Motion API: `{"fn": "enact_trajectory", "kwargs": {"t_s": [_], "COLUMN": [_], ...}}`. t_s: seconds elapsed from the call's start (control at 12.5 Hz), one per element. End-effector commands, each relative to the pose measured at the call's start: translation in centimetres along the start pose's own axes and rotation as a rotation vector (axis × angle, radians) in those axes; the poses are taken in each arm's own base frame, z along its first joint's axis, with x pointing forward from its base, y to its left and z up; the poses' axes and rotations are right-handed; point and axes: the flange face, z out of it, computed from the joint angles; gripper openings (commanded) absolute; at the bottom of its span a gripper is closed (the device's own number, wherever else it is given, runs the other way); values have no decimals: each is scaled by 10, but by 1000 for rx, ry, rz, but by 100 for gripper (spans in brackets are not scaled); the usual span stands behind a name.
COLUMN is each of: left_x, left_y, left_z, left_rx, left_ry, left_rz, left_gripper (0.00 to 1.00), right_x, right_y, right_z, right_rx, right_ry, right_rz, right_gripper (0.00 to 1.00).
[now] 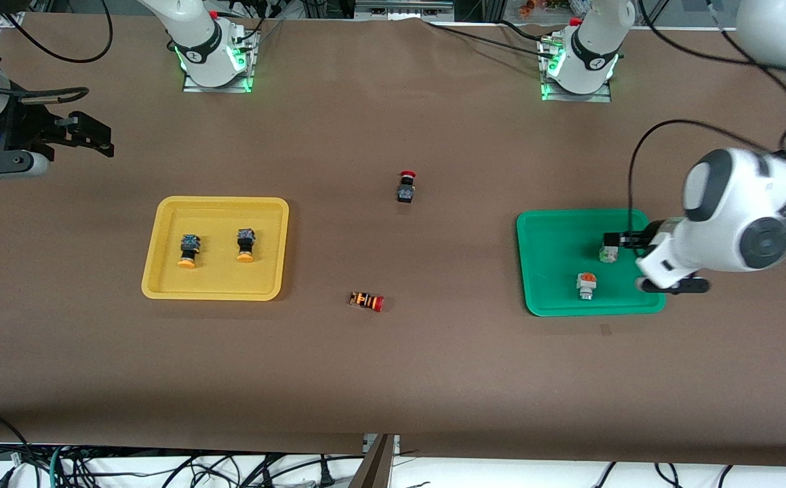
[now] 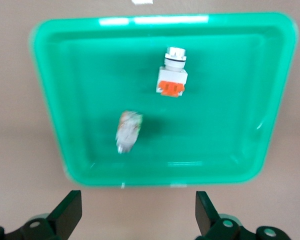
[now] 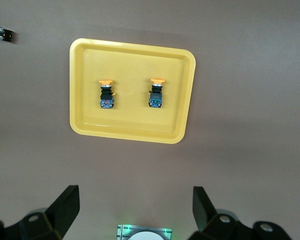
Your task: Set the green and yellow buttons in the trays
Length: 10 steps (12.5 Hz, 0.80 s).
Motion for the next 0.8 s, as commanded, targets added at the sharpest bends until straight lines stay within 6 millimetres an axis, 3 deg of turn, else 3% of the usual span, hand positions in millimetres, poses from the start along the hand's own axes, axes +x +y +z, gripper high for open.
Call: {"fn": "enact_trajectory", "kwargs": {"t_s": [0.0,0.08,0.16,0.24,0.4,0.48,0.56,0.72], "left_x": [-15,-25,-44,-69,-107,-122,-126,-126], "left_y": [-27,-26,-16,-21,-20,-19,-19,-18], "left_z": [-87,-109,-135,-161,-169,-162,-155,-163], "left_rx": [-72,-65,-44,-13,-5,-12,-11,-10], "left_ry": [68,112,167,220,270,289,337,363], "left_rz": [-44,-45,-41,-83,-101,-83,-67,-52], "left_gripper": [100,100,100,100,100,100,100,100], "right_x": [0,0,0,0,0,1,3,7], "right_y": [-2,-2,-2,-2,-6,-6,-6,-5], "right_z": [-4,-5,-4,-4,-5,-6,-4,-7], "right_rx": [-17,-15,-15,-15,-19,-21,-19,-20], "right_ry": [9,11,8,6,12,16,14,17], "right_rz": [-11,-8,-12,-12,-20,-23,-21,-23], "right_gripper": [100,100,100,100,100,100,100,100]}}
